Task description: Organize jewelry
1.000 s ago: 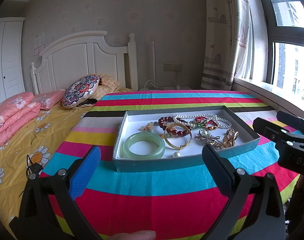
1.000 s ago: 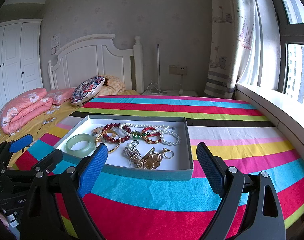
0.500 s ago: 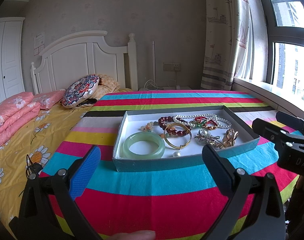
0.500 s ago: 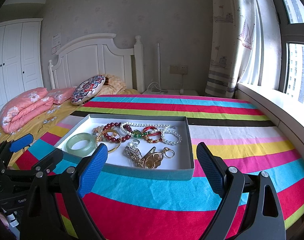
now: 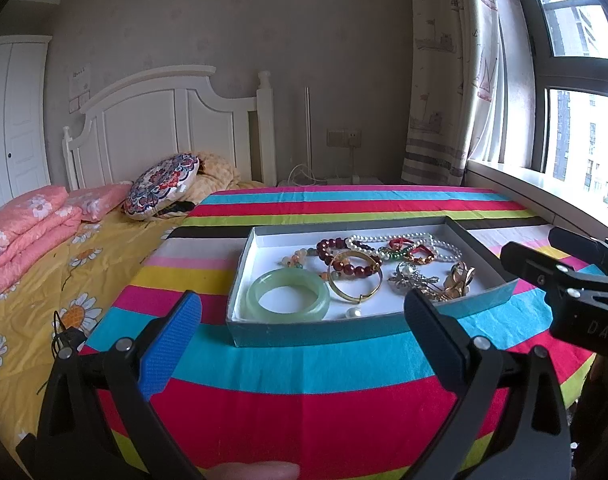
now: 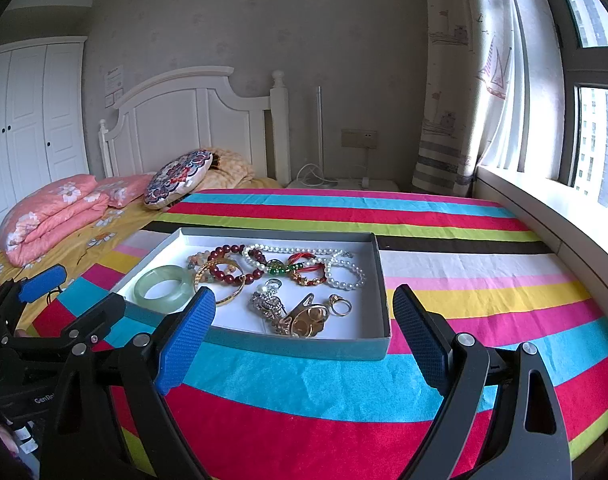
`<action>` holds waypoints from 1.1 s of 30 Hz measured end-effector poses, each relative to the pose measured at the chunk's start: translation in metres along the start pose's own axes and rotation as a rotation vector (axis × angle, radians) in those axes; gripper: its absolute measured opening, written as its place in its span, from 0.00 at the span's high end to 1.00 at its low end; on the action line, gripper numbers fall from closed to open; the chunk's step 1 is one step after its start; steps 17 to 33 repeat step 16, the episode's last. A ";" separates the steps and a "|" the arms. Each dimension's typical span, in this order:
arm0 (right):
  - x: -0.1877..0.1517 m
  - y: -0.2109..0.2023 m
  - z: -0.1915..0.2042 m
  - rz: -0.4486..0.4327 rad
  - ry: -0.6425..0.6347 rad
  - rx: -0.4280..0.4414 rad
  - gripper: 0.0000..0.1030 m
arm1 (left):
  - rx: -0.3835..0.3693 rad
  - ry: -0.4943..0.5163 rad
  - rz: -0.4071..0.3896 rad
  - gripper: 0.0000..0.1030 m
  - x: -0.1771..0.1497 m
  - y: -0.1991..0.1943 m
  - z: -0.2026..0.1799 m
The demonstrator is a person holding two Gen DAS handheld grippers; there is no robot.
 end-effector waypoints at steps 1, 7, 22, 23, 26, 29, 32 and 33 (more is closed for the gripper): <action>0.000 0.001 0.001 0.002 -0.001 0.002 0.16 | -0.002 -0.001 0.002 0.02 0.000 0.000 0.000; 0.000 0.003 0.003 0.011 -0.008 0.014 0.16 | 0.009 -0.031 0.022 0.02 -0.003 0.004 0.002; -0.016 0.046 0.009 0.295 -0.029 0.040 0.16 | -0.023 -0.032 0.493 0.02 -0.020 0.058 0.013; -0.016 0.046 0.009 0.295 -0.029 0.040 0.16 | -0.023 -0.032 0.493 0.02 -0.020 0.058 0.013; -0.016 0.046 0.009 0.295 -0.029 0.040 0.16 | -0.023 -0.032 0.493 0.02 -0.020 0.058 0.013; -0.016 0.046 0.009 0.295 -0.029 0.040 0.16 | -0.023 -0.032 0.493 0.02 -0.020 0.058 0.013; -0.016 0.046 0.009 0.295 -0.029 0.040 0.16 | -0.023 -0.032 0.493 0.02 -0.020 0.058 0.013; -0.016 0.046 0.009 0.295 -0.029 0.040 0.16 | -0.023 -0.032 0.493 0.02 -0.020 0.058 0.013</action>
Point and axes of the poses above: each gripper's, at about its wrist camera, not at the fingertips, and y roughly the way its jaws point, z to its left, x to its top, the point moved 2 cm from there along y, roughly the way its jaws point, and after that the axes turned 7 degrees about z, right-handed, at the moved point
